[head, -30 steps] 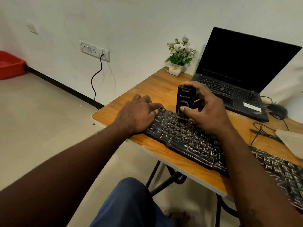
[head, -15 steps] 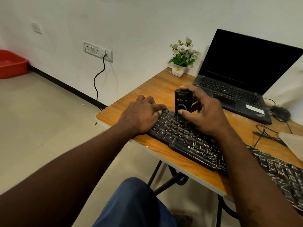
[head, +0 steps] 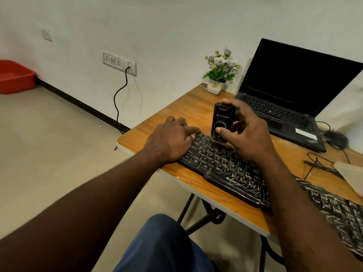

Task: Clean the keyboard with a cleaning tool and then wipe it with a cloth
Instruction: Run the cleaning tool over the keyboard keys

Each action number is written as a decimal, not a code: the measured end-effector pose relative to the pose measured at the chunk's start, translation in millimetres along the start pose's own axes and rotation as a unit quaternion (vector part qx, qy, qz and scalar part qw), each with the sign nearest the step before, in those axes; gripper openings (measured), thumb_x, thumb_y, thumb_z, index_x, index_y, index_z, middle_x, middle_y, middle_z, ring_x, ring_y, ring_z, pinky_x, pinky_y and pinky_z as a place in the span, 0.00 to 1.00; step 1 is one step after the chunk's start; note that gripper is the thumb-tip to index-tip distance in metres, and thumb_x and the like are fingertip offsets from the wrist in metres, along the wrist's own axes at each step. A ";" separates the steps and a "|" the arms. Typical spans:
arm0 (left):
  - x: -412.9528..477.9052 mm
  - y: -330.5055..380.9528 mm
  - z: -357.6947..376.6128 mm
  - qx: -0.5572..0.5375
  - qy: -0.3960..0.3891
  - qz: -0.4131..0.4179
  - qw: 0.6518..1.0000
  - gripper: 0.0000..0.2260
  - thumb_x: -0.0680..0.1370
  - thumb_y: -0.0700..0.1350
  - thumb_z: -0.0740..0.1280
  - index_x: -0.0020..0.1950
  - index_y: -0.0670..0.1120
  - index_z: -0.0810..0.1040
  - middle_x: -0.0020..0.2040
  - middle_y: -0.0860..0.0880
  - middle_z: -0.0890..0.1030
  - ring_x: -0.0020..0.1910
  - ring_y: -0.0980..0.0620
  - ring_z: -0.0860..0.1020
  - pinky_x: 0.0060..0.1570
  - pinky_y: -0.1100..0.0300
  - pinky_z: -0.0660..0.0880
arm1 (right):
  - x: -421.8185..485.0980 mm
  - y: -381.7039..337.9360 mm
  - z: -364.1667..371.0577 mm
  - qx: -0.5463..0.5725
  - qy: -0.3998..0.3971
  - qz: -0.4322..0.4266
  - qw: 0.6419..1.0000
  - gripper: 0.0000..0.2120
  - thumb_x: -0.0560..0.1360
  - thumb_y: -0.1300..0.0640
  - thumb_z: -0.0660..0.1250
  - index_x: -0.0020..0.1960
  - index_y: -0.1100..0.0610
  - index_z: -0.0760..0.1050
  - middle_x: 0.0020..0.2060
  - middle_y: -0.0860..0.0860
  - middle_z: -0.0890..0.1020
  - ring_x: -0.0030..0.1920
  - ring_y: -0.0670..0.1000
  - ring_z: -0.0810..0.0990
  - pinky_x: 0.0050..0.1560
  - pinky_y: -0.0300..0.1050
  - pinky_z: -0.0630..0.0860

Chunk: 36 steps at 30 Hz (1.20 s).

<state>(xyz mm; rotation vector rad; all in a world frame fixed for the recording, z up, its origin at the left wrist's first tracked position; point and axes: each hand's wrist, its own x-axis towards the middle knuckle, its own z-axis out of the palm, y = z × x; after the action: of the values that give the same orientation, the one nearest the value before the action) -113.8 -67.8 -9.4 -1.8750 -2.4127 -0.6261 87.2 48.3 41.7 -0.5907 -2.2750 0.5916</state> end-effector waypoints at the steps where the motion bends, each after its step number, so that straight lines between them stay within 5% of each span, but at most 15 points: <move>1: -0.3 -0.1 0.1 -0.001 0.000 -0.001 1.000 0.19 0.85 0.55 0.53 0.76 0.64 0.69 0.65 0.51 0.74 0.64 0.49 0.67 0.62 0.45 0.70 | 2.0 -1.0 2.2 -0.016 0.002 0.000 1.000 0.34 0.73 0.54 0.77 0.73 0.36 0.67 0.56 0.47 0.81 0.48 0.42 0.83 0.45 0.45 0.84; 8: -1.8 1.6 -1.6 0.006 0.001 -0.003 1.000 0.20 0.86 0.56 0.53 0.77 0.62 0.69 0.66 0.51 0.74 0.64 0.49 0.67 0.62 0.46 0.70 | 7.8 -14.4 17.3 -0.104 -0.043 -0.045 0.993 0.35 0.72 0.53 0.77 0.73 0.36 0.67 0.52 0.44 0.80 0.41 0.45 0.82 0.40 0.42 0.79; 20: -2.0 1.4 -1.1 0.008 -0.002 0.003 1.000 0.20 0.85 0.56 0.53 0.77 0.60 0.69 0.65 0.50 0.74 0.63 0.48 0.67 0.61 0.45 0.71 | 4.9 -9.7 14.7 -0.037 -0.074 -0.038 0.996 0.34 0.72 0.54 0.78 0.72 0.36 0.69 0.53 0.42 0.81 0.42 0.41 0.83 0.40 0.34 0.75; 24: -2.0 0.2 -1.7 0.003 0.001 0.004 1.000 0.20 0.85 0.55 0.53 0.77 0.62 0.69 0.65 0.50 0.74 0.63 0.48 0.67 0.61 0.44 0.70 | 6.7 -8.1 14.5 -0.063 -0.046 -0.027 0.997 0.34 0.72 0.54 0.78 0.73 0.35 0.69 0.54 0.43 0.82 0.42 0.41 0.83 0.40 0.37 0.78; 27: -3.1 0.6 -0.7 0.004 0.005 0.008 1.000 0.20 0.85 0.55 0.53 0.77 0.60 0.69 0.64 0.50 0.74 0.62 0.49 0.67 0.60 0.45 0.70 | 4.2 -9.0 13.5 0.026 -0.061 -0.023 0.998 0.32 0.72 0.55 0.78 0.72 0.37 0.71 0.54 0.41 0.81 0.44 0.43 0.84 0.41 0.36 0.80; 31: -2.4 -0.5 -0.8 0.000 0.006 0.011 1.000 0.20 0.85 0.54 0.53 0.77 0.62 0.69 0.64 0.51 0.74 0.62 0.50 0.67 0.60 0.45 0.70 | 9.9 -7.5 17.0 0.040 0.037 0.024 0.998 0.33 0.74 0.54 0.78 0.73 0.38 0.70 0.56 0.46 0.81 0.46 0.44 0.84 0.43 0.40 0.83; 36: -2.5 0.6 -1.7 0.006 0.000 0.010 1.000 0.19 0.85 0.55 0.53 0.75 0.57 0.72 0.64 0.50 0.74 0.62 0.49 0.67 0.59 0.45 0.71 | 7.0 -16.2 26.3 -0.023 -0.047 -0.039 0.998 0.34 0.73 0.55 0.78 0.73 0.37 0.69 0.56 0.46 0.83 0.45 0.42 0.84 0.40 0.41 0.82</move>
<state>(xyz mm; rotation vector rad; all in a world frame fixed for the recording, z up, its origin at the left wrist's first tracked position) -112.9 -70.6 -8.2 -1.8911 -2.3888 -0.6087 59.8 33.0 37.4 -0.5024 -2.3944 0.5411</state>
